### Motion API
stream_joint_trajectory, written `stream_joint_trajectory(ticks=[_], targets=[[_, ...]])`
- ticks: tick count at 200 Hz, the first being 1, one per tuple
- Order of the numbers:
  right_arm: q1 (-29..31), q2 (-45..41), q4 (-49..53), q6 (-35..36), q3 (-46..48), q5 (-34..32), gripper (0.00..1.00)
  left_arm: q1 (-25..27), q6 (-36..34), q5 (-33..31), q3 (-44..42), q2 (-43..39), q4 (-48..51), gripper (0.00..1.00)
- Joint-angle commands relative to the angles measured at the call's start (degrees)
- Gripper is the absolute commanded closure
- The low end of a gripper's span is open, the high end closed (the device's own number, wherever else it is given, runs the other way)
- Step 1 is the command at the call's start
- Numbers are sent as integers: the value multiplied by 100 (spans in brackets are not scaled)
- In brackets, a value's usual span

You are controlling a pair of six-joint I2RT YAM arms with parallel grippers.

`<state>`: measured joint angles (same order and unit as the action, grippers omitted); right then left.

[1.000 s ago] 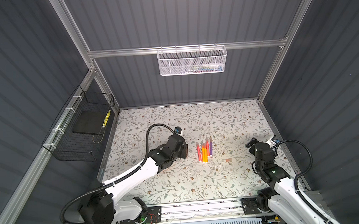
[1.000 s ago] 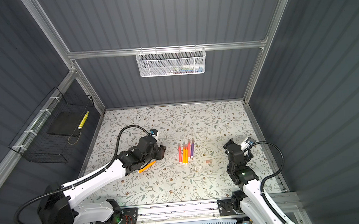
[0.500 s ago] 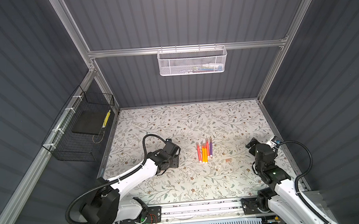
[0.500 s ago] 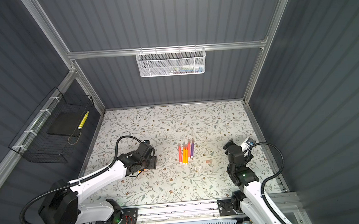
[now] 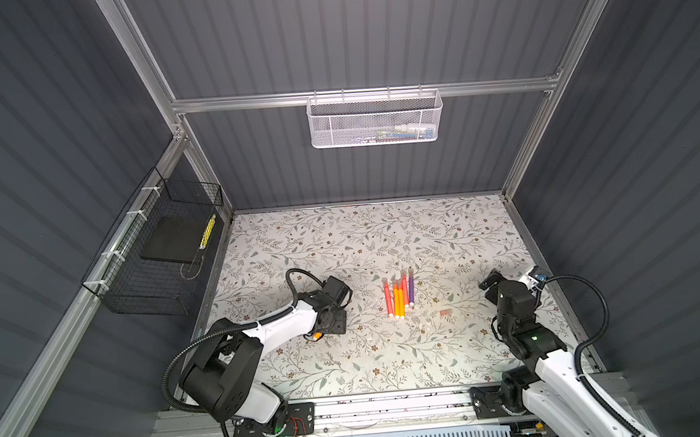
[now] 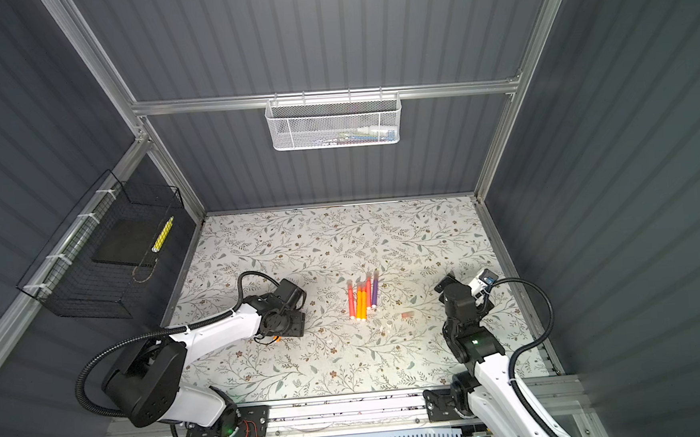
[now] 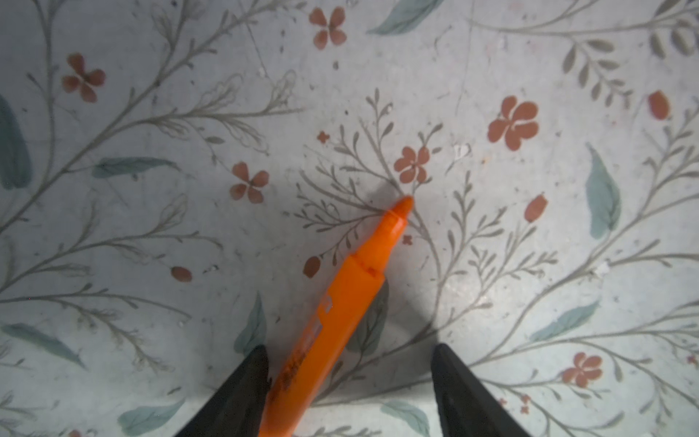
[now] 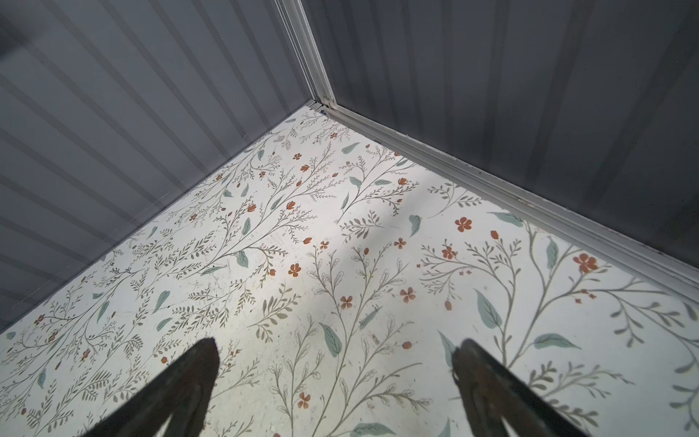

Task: Insert the pens into the pen caps
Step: 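Move the open left gripper over the loose orange marker, then close the left gripper on the orange marker and lift it upright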

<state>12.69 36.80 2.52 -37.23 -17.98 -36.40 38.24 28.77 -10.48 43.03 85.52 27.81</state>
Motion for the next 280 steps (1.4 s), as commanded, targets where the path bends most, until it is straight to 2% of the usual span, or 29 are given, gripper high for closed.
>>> stream_joint_trajectory(ticks=[1, 26, 66, 84, 99, 110, 139, 169, 203, 219, 231, 246, 253, 280], targets=[[-20, -49, -50, 34, 41, -61, 1, -36, -20, 237, -49, -16, 311, 33], [-21, -51, -53, 41, 42, -51, 1, -36, -58, 265, -103, -170, 433, 36], [-21, -59, -57, 34, 40, -51, 1, -36, 25, 467, -203, -115, 384, 47], [-20, -64, -42, 32, 48, -52, 1, -35, 87, 437, -219, -6, 370, 54], [-21, -60, -42, 16, 48, -62, 1, -36, 111, 414, -228, 92, 343, 68], [-21, -59, -45, 29, 48, -56, 1, -36, 141, 398, -256, 148, 308, 73], [-21, -61, -42, 21, 49, -62, 1, -28, 164, 424, -294, 113, 279, 77], [-21, -71, -47, 19, 49, -63, 1, -27, 103, 491, -288, -71, 276, 85], [-21, -111, -42, 79, 48, 32, 1, -27, 25, 731, 198, -606, 234, 87], [-23, -141, -39, 158, 34, 422, 1, -5, 92, 799, 506, -938, -3, 88], [-21, -101, 129, -170, -21, 961, 1, 45, 114, 919, 625, -1167, -401, 89], [28, 126, -394, -516, 56, 2304, 5, 132, 126, 1163, 640, -1396, -1132, 91], [143, 315, -695, -635, 39, 2705, 7, 200, 116, 1211, 662, -1442, -1498, 91], [942, 881, -484, -807, -641, 2848, 7, 515, -238, 1289, 980, -1070, -2465, 96]])
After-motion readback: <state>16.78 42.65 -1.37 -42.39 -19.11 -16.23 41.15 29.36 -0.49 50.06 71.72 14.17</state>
